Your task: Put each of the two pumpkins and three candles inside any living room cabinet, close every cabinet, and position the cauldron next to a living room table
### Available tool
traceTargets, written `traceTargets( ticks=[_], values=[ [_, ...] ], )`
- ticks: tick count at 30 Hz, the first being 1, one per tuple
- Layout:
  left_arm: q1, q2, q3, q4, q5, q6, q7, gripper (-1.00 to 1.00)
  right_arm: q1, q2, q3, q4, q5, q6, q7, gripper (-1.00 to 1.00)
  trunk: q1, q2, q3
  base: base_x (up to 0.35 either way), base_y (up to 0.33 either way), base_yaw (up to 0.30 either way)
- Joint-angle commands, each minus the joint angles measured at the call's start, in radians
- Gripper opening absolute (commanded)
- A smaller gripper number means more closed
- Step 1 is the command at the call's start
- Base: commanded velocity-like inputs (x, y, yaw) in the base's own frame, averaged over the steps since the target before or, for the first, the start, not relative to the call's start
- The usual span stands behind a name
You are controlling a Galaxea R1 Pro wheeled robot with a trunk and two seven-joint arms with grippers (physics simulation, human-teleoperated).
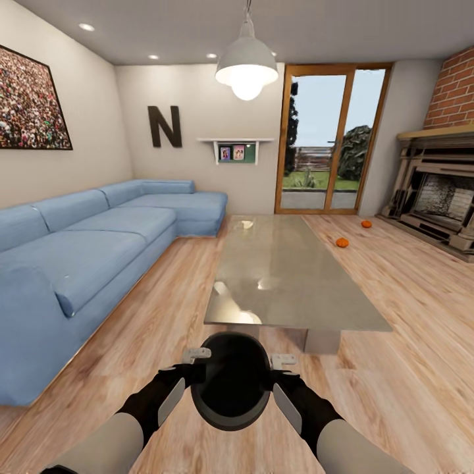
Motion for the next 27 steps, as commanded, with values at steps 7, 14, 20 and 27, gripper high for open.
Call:
traceTargets(
  ticks=[7,14,20,27],
  values=[
    [-0.001,0.016,-0.016,-0.003,0.035,0.003,0.003,-1.0,-0.002,-0.002,0.013,-0.004,-0.027,-0.001,0.006,-1.0,0.003,-0.002,-0.028,0.0,0.0,0.0],
    [-0.001,0.016,-0.016,-0.003,0.035,0.003,0.003,-1.0,-0.002,-0.002,0.013,-0.004,-0.027,0.0,0.004,-1.0,0.004,-0.003,-0.04,0.0,0.0,0.0],
    [-0.001,0.016,-0.016,-0.003,0.035,0.003,0.003,-1.0,-0.002,-0.002,0.013,-0.004,-0.027,0.001,0.004,-1.0,0.005,-0.004,-0.051,0.0,0.0,0.0],
    [-0.001,0.016,-0.016,-0.003,0.035,0.003,0.003,-1.0,-0.002,-0.002,0.013,-0.004,-0.027,0.003,0.004,-1.0,0.009,-0.005,-0.078,0.0,0.0,0.0]
  ],
)
